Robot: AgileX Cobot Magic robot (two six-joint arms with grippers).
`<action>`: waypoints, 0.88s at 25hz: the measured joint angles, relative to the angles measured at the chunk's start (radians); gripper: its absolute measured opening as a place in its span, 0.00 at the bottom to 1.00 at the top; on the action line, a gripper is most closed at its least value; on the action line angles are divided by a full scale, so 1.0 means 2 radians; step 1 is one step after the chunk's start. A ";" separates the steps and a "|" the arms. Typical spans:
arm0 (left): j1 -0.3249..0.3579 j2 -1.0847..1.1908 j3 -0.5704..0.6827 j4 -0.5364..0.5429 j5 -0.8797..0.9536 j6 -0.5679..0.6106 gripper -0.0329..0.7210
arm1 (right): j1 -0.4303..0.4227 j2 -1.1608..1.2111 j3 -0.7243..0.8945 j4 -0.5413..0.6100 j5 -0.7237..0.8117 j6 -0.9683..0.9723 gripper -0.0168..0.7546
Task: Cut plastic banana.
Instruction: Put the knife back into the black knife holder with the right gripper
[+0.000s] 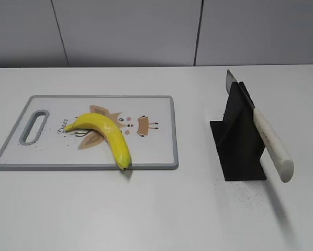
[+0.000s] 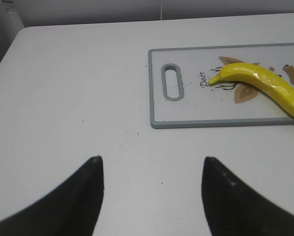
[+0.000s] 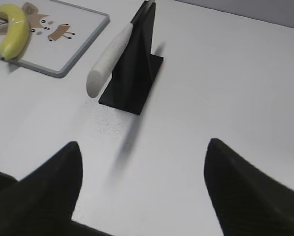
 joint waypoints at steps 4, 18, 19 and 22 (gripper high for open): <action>0.000 0.000 0.000 0.000 0.000 0.000 0.83 | -0.052 0.000 0.000 0.000 0.000 0.000 0.78; 0.000 0.000 0.000 0.000 0.000 0.000 0.83 | -0.157 0.000 0.000 0.000 0.000 0.000 0.78; 0.000 0.000 0.000 0.000 0.000 0.000 0.83 | -0.157 0.000 0.000 0.000 0.000 0.000 0.78; 0.000 0.000 0.000 0.000 0.000 0.000 0.83 | -0.157 0.000 0.000 0.000 0.000 0.000 0.78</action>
